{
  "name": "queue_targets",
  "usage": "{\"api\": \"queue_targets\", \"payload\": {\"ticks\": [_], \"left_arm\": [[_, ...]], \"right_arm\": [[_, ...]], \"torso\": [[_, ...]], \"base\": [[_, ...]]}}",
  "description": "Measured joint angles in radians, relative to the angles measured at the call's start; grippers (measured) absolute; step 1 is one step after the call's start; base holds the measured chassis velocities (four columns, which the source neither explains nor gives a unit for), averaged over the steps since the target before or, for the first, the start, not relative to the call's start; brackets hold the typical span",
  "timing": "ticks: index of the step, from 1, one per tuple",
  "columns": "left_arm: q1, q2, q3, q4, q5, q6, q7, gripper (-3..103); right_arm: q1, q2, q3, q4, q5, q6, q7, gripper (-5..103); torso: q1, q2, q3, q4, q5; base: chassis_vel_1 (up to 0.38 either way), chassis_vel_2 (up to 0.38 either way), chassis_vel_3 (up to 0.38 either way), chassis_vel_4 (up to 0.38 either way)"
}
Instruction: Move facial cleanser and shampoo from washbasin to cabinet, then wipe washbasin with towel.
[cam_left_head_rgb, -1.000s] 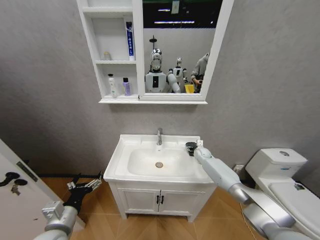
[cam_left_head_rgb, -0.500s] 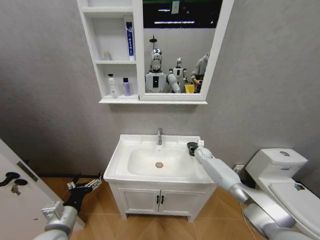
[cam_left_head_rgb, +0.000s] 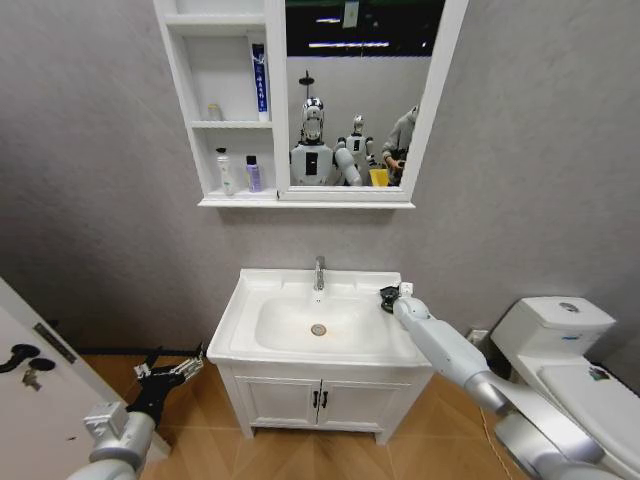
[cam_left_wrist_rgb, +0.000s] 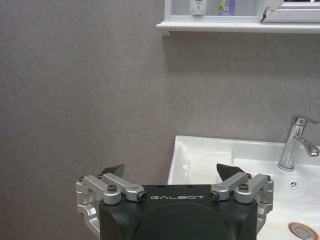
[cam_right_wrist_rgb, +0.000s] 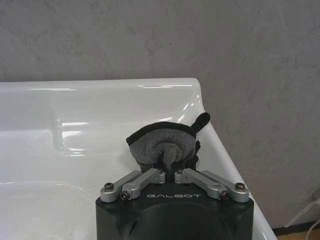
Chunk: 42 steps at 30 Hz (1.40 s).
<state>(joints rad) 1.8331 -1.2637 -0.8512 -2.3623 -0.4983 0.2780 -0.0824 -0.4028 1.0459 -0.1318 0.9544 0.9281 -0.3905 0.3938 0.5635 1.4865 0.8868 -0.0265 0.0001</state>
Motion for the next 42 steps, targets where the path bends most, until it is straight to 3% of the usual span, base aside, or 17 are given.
{"api": "queue_targets", "payload": {"ticks": [3,10,16,20,23,32,42], "left_arm": [[0.0,0.0,0.0,0.0,0.0,0.0,0.0,100],[0.0,0.0,0.0,0.0,0.0,0.0,0.0,100],[0.0,0.0,0.0,0.0,0.0,0.0,0.0,100],[0.0,0.0,0.0,0.0,0.0,0.0,0.0,100],[0.0,0.0,0.0,0.0,0.0,0.0,0.0,100],[0.0,0.0,0.0,0.0,0.0,0.0,0.0,100],[0.0,0.0,0.0,0.0,0.0,0.0,0.0,100]], "right_arm": [[-0.018,-0.017,0.013,0.053,-0.047,0.005,0.002,3],[-0.06,-0.066,0.02,0.259,-0.009,-0.013,0.087,3],[-0.081,-0.092,-0.022,0.427,0.131,-0.053,0.223,3],[-0.082,-0.114,-0.101,0.547,0.312,-0.087,0.37,3],[-0.081,-0.14,-0.154,0.582,0.362,-0.099,0.4,3],[-0.078,-0.156,-0.238,0.527,0.335,-0.123,0.371,3],[-0.113,-0.085,-0.253,0.426,0.216,-0.109,0.311,3]], "torso": [[0.0,0.0,0.0,-0.0002,-0.0001],[0.0,0.0,0.0,0.0,-0.0003],[0.0,0.0,0.0,0.0,-0.0003],[0.0,0.0,0.0,0.0002,-0.0002],[0.0,0.0,0.0,0.0001,-0.0003],[0.0,0.0,0.0,0.0001,-0.0002],[0.0,0.0,0.0,0.0001,-0.0003]], "base": [[0.0,0.0,0.0,0.0],[0.0,0.0,0.0,0.0],[0.0,0.0,0.0,0.0],[0.0,0.0,0.0,0.0],[0.0,0.0,0.0,0.0],[0.0,0.0,0.0,0.0],[0.0,0.0,0.0,0.0]]}}
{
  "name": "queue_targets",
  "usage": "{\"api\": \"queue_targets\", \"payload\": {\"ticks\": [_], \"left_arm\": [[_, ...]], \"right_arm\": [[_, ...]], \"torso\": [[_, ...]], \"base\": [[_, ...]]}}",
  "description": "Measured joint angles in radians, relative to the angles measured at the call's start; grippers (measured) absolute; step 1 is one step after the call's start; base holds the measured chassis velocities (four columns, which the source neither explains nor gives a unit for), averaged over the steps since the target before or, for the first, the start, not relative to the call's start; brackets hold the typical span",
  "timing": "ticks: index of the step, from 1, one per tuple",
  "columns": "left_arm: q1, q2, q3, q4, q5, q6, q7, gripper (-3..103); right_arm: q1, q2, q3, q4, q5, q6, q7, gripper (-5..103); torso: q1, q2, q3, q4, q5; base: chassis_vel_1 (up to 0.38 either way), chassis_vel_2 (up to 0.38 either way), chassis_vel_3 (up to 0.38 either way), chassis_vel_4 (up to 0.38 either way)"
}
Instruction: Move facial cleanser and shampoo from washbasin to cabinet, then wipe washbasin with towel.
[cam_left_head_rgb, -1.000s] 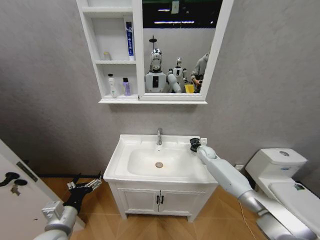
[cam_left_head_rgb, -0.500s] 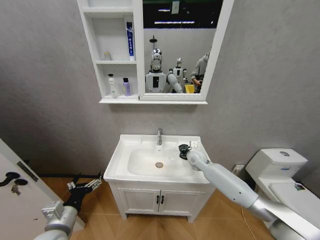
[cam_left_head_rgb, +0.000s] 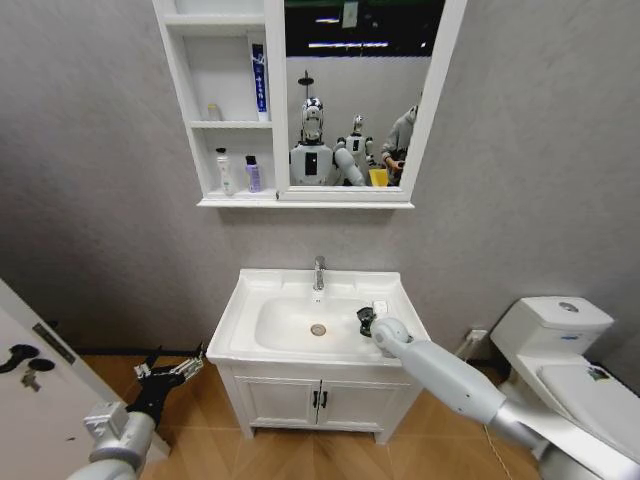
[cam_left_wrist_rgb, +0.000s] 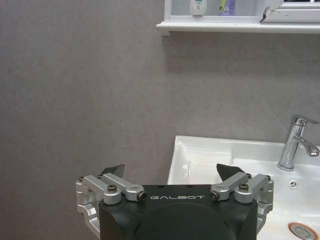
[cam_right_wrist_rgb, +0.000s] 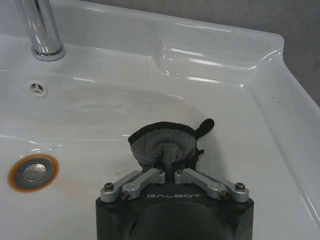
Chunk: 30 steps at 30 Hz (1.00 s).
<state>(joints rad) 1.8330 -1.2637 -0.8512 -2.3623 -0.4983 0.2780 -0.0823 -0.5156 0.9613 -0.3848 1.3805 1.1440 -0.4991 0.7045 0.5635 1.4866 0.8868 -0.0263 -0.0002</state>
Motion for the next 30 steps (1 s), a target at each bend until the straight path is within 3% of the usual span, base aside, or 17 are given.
{"api": "queue_targets", "payload": {"ticks": [6,18,30], "left_arm": [[0.0,0.0,0.0,0.0,0.0,0.0,0.0,100],[0.0,0.0,0.0,0.0,0.0,0.0,0.0,100],[0.0,0.0,0.0,0.0,0.0,0.0,0.0,100]], "right_arm": [[0.01,0.036,-0.016,-0.112,-0.109,0.023,-0.076,3],[0.019,0.1,-0.036,-0.23,-0.154,0.055,-0.123,3],[0.052,0.266,-0.06,-0.394,-0.181,0.082,-0.164,3]], "torso": [[0.0,0.0,0.0,0.0,0.0001],[0.0,0.0,0.0,0.0,-0.0001],[0.0,0.0,0.0,-0.0002,0.0]], "base": [[0.0,0.0,0.0,0.0],[0.0,0.0,0.0,0.0],[0.0,0.0,0.0,0.0]]}}
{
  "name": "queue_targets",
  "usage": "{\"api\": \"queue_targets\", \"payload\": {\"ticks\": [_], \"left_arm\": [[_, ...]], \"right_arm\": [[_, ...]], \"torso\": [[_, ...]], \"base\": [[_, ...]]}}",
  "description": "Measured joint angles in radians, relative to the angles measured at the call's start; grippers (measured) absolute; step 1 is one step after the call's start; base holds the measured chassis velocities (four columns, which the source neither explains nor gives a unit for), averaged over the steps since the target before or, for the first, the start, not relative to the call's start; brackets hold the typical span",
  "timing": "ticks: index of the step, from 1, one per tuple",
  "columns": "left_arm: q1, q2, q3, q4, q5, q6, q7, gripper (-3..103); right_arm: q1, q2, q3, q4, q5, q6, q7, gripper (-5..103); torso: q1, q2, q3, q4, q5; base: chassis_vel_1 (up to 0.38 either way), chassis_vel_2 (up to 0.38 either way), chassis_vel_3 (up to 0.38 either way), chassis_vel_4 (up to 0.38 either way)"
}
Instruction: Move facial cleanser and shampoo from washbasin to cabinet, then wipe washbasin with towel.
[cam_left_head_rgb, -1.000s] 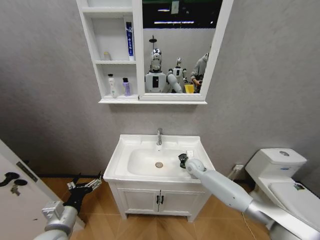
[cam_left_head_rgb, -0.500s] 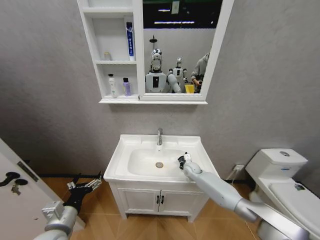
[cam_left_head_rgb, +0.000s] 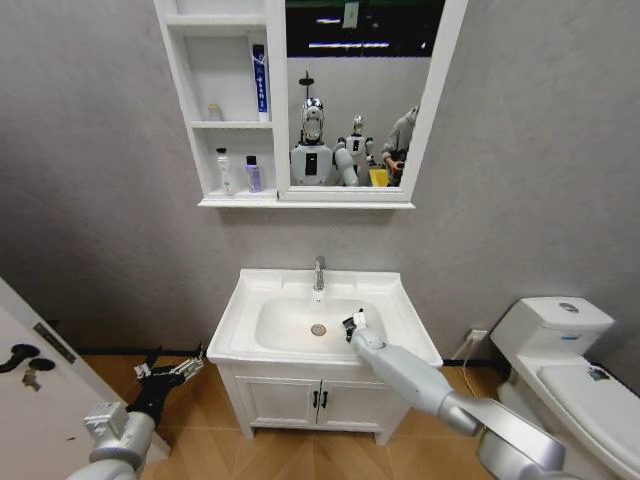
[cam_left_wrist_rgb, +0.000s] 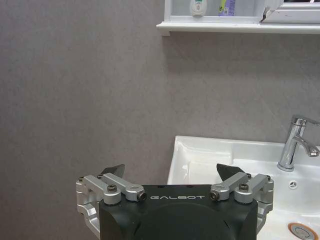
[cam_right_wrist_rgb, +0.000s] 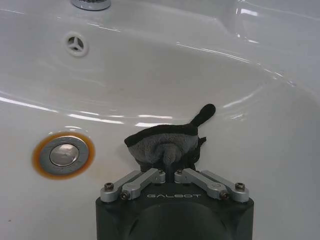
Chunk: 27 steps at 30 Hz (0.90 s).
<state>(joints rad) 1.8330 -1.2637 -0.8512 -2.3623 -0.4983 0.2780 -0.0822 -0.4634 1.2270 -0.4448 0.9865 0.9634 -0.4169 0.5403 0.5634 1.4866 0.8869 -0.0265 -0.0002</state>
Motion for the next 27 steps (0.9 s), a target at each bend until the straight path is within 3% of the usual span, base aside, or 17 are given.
{"api": "queue_targets", "payload": {"ticks": [13,27], "left_arm": [[0.0,0.0,0.0,0.0,0.0,0.0,0.0,100],[0.0,0.0,0.0,0.0,0.0,0.0,0.0,100]], "right_arm": [[0.048,0.08,-0.016,-0.083,0.068,-0.011,-0.037,3],[0.039,0.123,-0.03,-0.096,0.064,0.007,-0.072,3]], "torso": [[0.0,0.0,0.0,0.0,0.0],[0.0,0.0,0.0,0.0001,0.0002]], "base": [[0.0,0.0,0.0,0.0],[0.0,0.0,0.0,0.0]]}}
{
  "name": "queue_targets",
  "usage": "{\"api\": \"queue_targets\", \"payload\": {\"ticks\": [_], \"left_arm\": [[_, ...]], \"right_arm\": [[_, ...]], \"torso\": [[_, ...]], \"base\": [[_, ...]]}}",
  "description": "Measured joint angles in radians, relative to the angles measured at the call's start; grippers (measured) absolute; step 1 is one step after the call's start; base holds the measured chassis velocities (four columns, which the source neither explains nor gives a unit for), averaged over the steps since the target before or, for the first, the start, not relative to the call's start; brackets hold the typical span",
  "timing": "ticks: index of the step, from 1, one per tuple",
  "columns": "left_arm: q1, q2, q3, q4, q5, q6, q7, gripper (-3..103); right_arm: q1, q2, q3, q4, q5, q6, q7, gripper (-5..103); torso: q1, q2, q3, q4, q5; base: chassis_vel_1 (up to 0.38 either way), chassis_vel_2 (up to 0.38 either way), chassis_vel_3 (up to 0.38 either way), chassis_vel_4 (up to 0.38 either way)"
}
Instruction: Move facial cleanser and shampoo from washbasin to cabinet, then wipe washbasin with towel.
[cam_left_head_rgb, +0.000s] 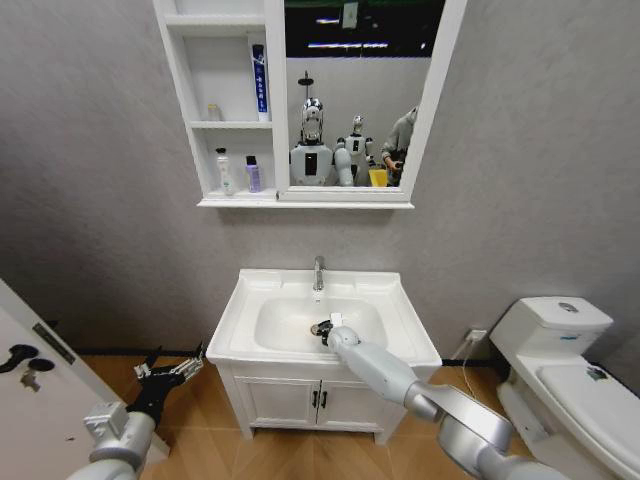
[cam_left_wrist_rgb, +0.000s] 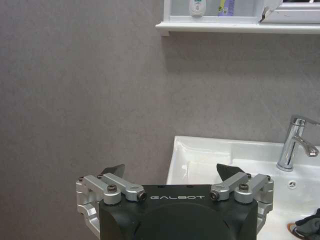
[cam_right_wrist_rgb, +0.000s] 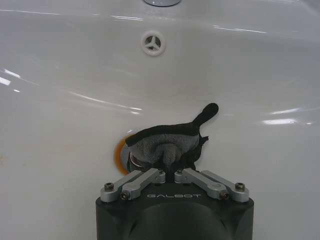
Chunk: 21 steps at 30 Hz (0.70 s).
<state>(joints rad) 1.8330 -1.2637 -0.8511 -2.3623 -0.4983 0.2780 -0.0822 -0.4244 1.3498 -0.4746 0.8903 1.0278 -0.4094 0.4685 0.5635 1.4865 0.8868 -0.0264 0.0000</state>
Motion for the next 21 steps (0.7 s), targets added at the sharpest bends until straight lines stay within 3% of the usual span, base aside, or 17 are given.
{"api": "queue_targets", "payload": {"ticks": [12,21], "left_arm": [[0.0,0.0,0.0,0.0,0.0,0.0,0.0,100],[0.0,0.0,0.0,0.0,0.0,0.0,0.0,100]], "right_arm": [[0.031,0.012,-0.03,0.019,0.019,0.051,-0.15,3],[0.059,0.068,-0.062,0.003,0.036,0.101,-0.209,3]], "torso": [[0.0,0.0,0.0,0.0001,0.0001],[0.0,0.0,0.0,0.0002,0.0]], "base": [[0.0,0.0,0.0,0.0],[0.0,0.0,0.0,0.0]]}}
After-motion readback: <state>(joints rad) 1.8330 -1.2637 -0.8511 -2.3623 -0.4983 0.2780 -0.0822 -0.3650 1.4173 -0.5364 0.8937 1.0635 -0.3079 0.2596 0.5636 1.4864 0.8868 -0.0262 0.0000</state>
